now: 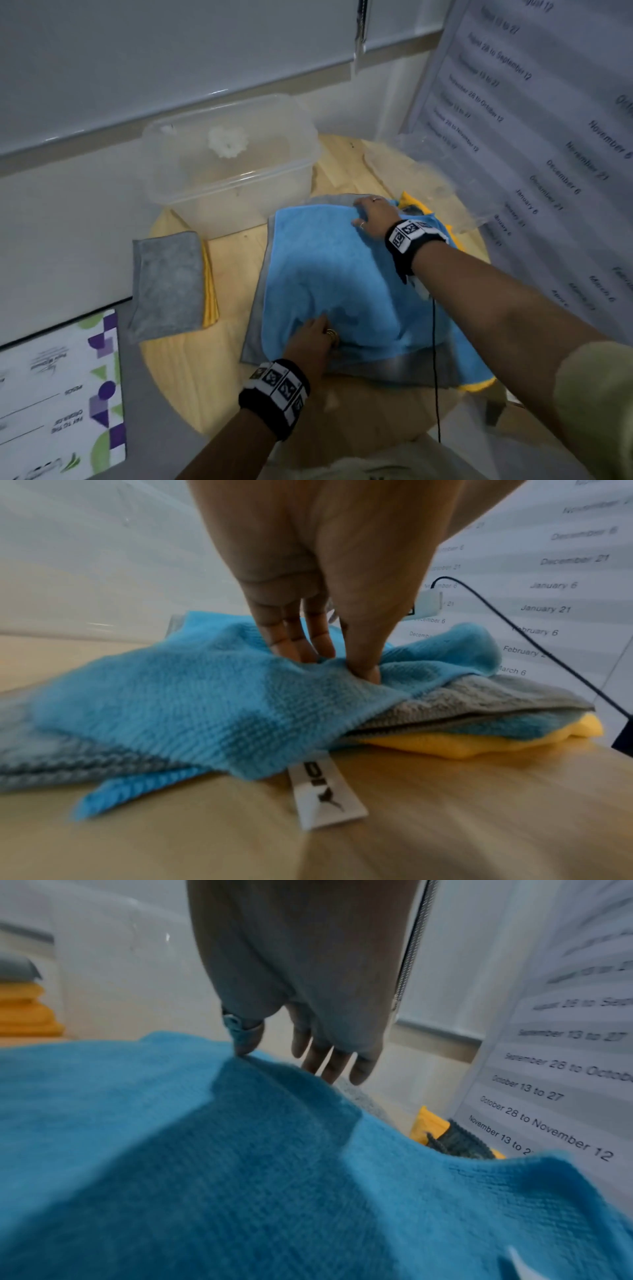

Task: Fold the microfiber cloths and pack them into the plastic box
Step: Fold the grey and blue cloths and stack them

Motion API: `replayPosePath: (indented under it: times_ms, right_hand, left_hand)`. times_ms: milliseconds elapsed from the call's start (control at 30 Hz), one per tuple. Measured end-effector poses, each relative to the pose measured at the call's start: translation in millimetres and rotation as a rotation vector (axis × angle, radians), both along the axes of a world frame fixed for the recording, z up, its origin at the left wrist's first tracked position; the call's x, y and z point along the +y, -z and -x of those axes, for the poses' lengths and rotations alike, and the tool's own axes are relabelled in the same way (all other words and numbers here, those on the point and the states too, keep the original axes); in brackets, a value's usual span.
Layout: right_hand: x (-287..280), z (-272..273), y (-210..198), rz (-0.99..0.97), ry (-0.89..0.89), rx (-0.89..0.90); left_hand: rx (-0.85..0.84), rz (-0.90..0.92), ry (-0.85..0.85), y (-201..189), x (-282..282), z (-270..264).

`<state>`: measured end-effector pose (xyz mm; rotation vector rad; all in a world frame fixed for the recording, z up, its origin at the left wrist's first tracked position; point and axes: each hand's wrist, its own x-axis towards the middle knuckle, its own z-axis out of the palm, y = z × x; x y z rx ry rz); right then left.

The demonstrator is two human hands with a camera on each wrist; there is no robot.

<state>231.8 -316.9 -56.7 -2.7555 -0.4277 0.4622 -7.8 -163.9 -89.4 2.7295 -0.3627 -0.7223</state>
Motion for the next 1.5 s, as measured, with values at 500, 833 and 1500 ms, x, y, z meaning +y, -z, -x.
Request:
replayPosePath:
  times_ms: [500, 833, 1500]
  right_hand:
    - [-54.2, 5.2, -18.8, -0.424, 0.243, 0.37]
    - [-65.3, 31.8, -10.9, -0.834, 0.522, 0.431]
    - [-73.1, 2.4, -108.1, -1.109, 0.577, -0.167]
  left_hand:
    - [-0.141, -0.226, -0.45, -36.8, 115.7, -24.4]
    - [0.273, 0.139, -0.952, 11.2, 59.5, -17.6]
    - [-0.488, 0.905, -1.019, -157.0, 151.9, -136.6]
